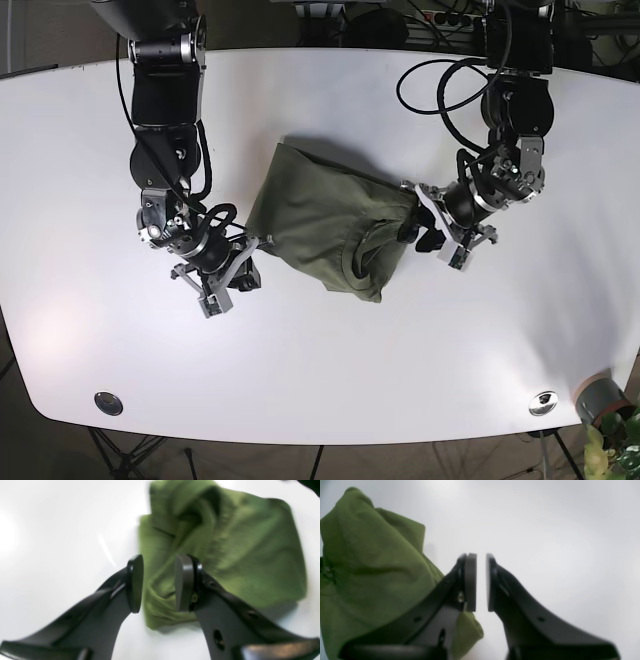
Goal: Fold the T-shirt properly
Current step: 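Move the left gripper to the bundle's hem end and grasp it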
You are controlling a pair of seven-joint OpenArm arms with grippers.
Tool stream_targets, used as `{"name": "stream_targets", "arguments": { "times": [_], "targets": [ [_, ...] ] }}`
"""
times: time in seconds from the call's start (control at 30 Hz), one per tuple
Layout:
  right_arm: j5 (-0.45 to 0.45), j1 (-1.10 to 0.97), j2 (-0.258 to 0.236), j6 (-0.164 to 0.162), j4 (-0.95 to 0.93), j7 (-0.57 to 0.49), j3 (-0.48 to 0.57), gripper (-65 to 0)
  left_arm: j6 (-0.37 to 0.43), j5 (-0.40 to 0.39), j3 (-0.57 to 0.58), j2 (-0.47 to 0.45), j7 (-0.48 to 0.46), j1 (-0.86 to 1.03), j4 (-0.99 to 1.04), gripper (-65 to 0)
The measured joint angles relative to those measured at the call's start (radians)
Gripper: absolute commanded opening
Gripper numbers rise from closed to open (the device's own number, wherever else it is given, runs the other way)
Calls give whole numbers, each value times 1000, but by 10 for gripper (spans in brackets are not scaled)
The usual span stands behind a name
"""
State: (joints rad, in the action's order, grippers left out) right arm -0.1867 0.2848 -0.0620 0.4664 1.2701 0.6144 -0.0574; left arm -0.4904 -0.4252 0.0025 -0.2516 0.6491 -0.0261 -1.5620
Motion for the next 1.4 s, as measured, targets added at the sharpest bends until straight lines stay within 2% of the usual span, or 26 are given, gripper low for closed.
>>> {"name": "stream_targets", "arguments": {
  "times": [0.17, 0.4, 0.53, 0.7, 0.87, 1.17, 1.3, 1.4],
  "targets": [
    [7, -21, -4, -3, -17, 18, 0, -591, 4, 8, -40, -36, 11, 76, 14, -461],
    [6, -16, -3, -2, -56, 10, 5, -591, 0, 5, -58, -32, 6, 72, 126, -461],
    [11, -18, -5, 31, -58, -7, -2, -591, 3, 2, -44, -20, 2, 6, 194, -461],
    [7, -35, -5, 39, -57, -13, -1, -593, 2, 5, 18, 5, -20, -106, 309, -461],
    [6, -86, -8, 39, -54, -10, -2, -593, 5, 2, 126, -1, -106, -228, 453, -461],
    [7, -232, -2, 34, 114, 1, -2, -593, 6, -1, 257, 6, -212, -412, 686, -461],
    [12, -291, 26, 31, 202, 48, -1, -593, 5, -1, 278, 36, -283, -493, 790, -461],
    [10, -322, 50, 31, 250, 77, 4, -593, 3, 5, 302, 49, -292, -542, 839, -461]
  ]
}}
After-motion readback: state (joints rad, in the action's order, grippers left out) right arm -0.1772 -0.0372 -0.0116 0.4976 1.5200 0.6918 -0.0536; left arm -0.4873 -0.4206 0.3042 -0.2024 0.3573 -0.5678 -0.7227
